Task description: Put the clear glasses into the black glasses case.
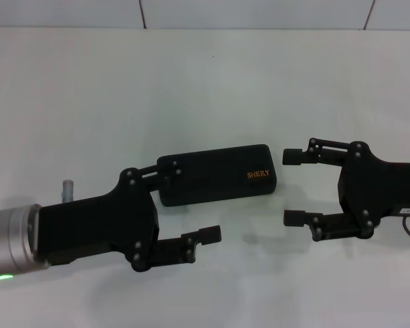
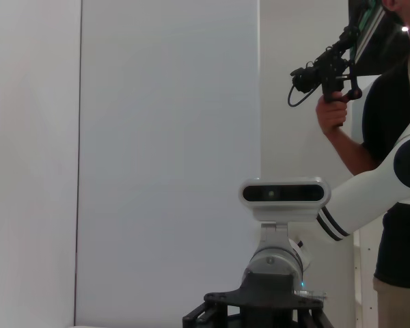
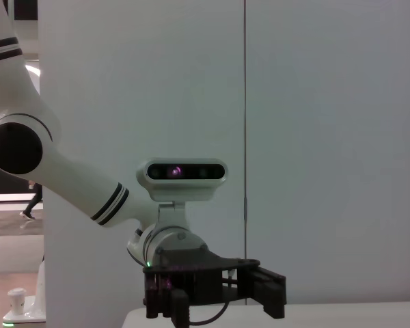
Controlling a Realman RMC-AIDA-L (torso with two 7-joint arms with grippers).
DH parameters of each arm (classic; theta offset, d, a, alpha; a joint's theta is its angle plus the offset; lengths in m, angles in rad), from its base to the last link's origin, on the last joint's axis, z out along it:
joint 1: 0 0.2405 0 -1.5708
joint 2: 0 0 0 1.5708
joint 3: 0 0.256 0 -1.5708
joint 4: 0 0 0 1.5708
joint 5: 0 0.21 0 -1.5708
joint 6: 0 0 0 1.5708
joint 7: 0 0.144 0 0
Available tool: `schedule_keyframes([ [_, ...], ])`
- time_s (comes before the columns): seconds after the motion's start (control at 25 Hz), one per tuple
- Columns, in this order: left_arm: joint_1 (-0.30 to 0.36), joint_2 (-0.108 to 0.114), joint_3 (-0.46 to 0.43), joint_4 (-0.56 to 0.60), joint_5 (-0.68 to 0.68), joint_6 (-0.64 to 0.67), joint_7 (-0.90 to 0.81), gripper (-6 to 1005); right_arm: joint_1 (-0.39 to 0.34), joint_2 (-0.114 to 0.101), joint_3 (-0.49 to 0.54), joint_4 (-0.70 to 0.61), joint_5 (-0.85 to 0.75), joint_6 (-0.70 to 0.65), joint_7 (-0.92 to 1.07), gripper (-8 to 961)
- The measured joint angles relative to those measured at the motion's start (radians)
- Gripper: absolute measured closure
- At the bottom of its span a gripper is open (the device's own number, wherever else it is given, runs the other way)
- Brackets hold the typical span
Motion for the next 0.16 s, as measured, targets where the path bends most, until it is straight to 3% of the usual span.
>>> schedule_keyframes([
  [0.16, -0.002, -0.002, 0.0, 0.0, 0.0, 0.0, 0.0, 267, -0.001, 0.0, 0.001, 0.001, -0.001, 0.0, 0.0, 145],
])
